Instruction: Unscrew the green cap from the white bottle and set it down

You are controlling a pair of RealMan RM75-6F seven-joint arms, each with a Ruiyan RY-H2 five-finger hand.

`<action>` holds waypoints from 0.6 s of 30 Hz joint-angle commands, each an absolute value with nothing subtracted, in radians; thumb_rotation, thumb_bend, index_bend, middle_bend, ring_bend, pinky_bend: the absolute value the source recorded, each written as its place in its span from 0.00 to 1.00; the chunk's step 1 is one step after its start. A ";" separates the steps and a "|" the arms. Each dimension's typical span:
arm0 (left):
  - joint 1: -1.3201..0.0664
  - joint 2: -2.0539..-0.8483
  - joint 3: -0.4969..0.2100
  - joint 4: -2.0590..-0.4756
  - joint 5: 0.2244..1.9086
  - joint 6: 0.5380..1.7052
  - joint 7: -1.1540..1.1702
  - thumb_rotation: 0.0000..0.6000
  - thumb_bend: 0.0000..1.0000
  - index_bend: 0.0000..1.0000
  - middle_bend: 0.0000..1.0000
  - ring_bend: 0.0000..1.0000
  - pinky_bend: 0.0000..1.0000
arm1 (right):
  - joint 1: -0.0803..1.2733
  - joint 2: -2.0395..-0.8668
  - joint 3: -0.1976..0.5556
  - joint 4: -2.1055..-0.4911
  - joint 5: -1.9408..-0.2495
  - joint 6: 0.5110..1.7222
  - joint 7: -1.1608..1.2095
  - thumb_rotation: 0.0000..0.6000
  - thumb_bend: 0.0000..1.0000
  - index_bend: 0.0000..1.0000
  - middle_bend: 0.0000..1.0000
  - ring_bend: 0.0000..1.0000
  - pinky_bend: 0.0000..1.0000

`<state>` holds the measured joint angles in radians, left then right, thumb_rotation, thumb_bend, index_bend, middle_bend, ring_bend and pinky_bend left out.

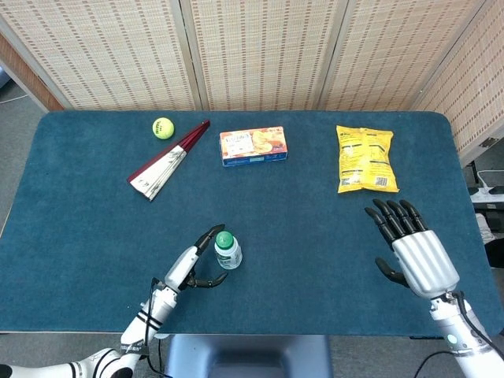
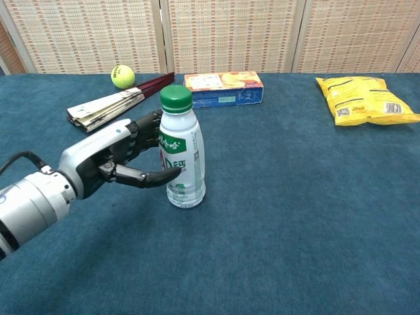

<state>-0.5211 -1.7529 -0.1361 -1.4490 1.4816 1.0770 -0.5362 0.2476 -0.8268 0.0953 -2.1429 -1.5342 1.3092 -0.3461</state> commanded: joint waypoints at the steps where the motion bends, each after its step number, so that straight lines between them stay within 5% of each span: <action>1: -0.544 -1.786 -0.155 -1.416 1.456 1.059 -0.510 1.00 0.31 0.00 0.00 0.00 0.00 | 0.256 -0.819 0.100 -2.151 -1.529 1.298 -0.345 1.00 0.22 0.00 0.00 0.00 0.00; 13: -0.587 -1.851 -0.199 -1.359 1.412 1.036 -0.595 1.00 0.31 0.00 0.04 0.00 0.00 | 0.271 -0.808 0.107 -2.159 -1.506 1.284 -0.350 1.00 0.22 0.00 0.00 0.00 0.00; 18: -0.595 -1.874 -0.202 -1.326 1.398 1.035 -0.596 1.00 0.31 0.15 0.18 0.00 0.00 | 0.276 -0.805 0.108 -2.159 -1.506 1.278 -0.343 1.00 0.22 0.00 0.00 0.00 0.00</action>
<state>-0.5931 -1.8703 -0.2010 -1.3291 1.4005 1.0350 -0.5949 0.2765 -0.8047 0.1078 -2.1592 -1.5060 1.2775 -0.3432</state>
